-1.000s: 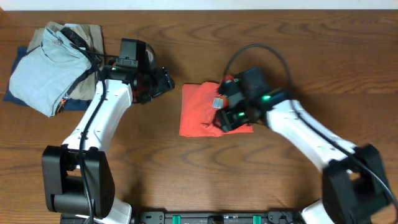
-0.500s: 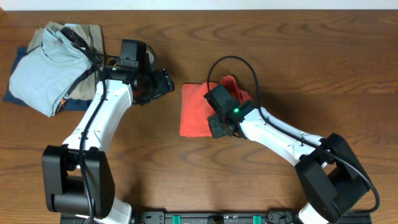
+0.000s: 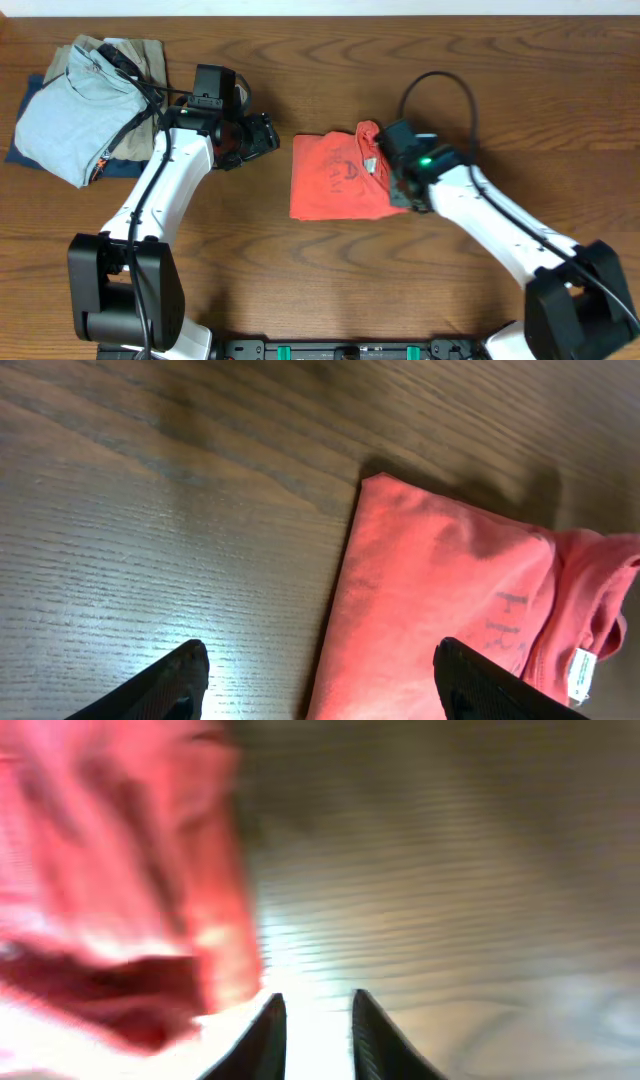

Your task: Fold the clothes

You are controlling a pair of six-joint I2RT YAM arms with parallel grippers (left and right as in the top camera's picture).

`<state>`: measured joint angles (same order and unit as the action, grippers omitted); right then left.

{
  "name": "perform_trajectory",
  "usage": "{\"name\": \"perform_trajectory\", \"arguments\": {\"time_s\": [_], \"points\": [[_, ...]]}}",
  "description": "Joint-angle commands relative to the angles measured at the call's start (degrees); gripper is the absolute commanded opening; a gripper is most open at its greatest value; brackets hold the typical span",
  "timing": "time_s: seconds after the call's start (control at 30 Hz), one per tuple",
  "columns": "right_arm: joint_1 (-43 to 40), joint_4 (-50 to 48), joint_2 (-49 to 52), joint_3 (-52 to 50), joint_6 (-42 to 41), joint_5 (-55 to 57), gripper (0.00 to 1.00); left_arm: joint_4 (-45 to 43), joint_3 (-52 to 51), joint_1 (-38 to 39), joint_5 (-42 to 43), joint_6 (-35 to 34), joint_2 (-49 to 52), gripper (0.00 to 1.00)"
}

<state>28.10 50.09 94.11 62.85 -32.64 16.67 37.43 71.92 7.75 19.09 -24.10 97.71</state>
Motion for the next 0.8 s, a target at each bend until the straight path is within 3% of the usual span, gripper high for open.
{"name": "perform_trajectory", "arguments": {"time_s": [0.0, 0.13, 0.27, 0.33, 0.63, 0.77], "points": [[-2.91, 1.88, -0.20, 0.09, -0.94, 2.16, 0.27, 0.55, -0.50, -0.07, -0.74, 0.79, -1.46, 0.74], [-3.72, -0.85, -0.48, 0.17, 3.74, -3.15, 0.27, 0.74, -0.50, 0.11, -0.74, 0.76, -1.46, 0.74], [-3.65, -12.96, -1.22, 0.20, 19.04, -25.62, 0.31, 0.72, -0.50, 0.09, -0.74, 0.76, -1.36, 0.74], [-3.61, -17.64, -1.20, 0.20, 20.92, -33.24, 0.32, 0.76, -0.50, 0.09, -0.74, 0.76, -1.14, 0.74], [-1.20, -22.29, 3.43, 0.20, 20.87, -28.06, 0.34, 1.77, -0.50, 0.11, -0.72, 0.74, 0.79, 0.74], [-0.92, -23.82, 7.06, 0.20, 20.68, -28.11, 0.27, 1.75, -0.50, 0.11, -0.74, 0.74, 0.94, 0.74]]}}
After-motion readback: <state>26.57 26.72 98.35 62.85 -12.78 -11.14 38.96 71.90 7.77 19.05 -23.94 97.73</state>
